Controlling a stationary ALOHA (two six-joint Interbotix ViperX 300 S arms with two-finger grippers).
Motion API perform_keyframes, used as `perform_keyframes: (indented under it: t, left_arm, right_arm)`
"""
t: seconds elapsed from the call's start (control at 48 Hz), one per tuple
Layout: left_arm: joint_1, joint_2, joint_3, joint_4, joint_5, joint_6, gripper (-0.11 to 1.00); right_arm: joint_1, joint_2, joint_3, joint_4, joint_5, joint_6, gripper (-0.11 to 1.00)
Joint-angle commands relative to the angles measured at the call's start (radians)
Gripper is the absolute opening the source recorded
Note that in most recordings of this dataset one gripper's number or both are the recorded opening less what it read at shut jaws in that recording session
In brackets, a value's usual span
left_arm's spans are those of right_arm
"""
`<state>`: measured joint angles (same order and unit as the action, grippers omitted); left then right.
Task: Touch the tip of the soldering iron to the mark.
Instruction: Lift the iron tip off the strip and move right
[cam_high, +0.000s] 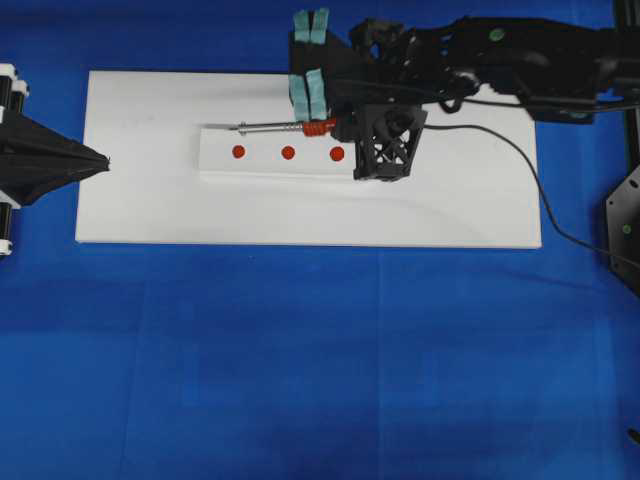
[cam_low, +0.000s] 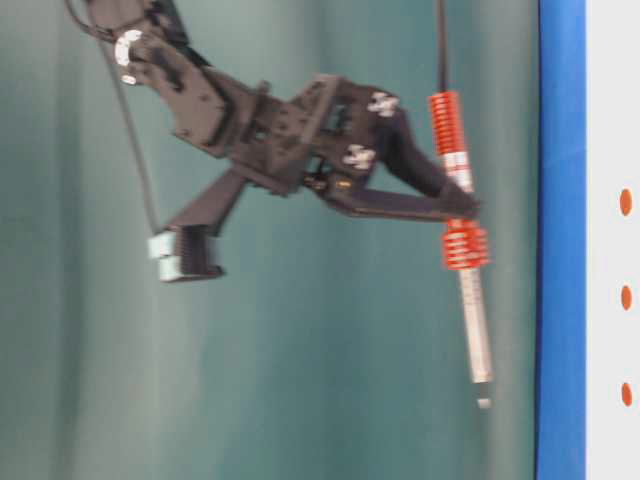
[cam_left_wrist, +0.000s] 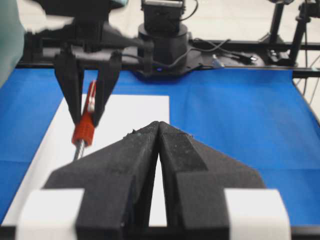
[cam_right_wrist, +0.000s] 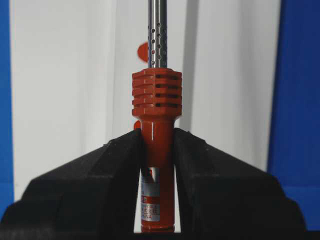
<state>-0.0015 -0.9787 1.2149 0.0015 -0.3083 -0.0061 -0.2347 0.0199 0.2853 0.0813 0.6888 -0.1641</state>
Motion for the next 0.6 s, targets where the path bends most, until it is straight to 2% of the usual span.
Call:
perform_keyframes:
  t: [0.0, 0.354, 0.583]
  left_arm:
    - [0.0, 0.003, -0.011, 0.002, -0.008, -0.002, 0.02]
    - [0.0, 0.003, -0.011, 0.002, -0.011, -0.002, 0.02]
    - [0.0, 0.005, -0.011, 0.002, -0.011, -0.003, 0.02]
  right_arm:
    - [-0.002, -0.051, -0.037, -0.008, 0.009, 0.003, 0.06]
    - [-0.002, -0.06, -0.037, -0.012, 0.02, 0.005, 0.06]
    - [-0.003, -0.104, 0.025, -0.014, 0.038, 0.005, 0.06]
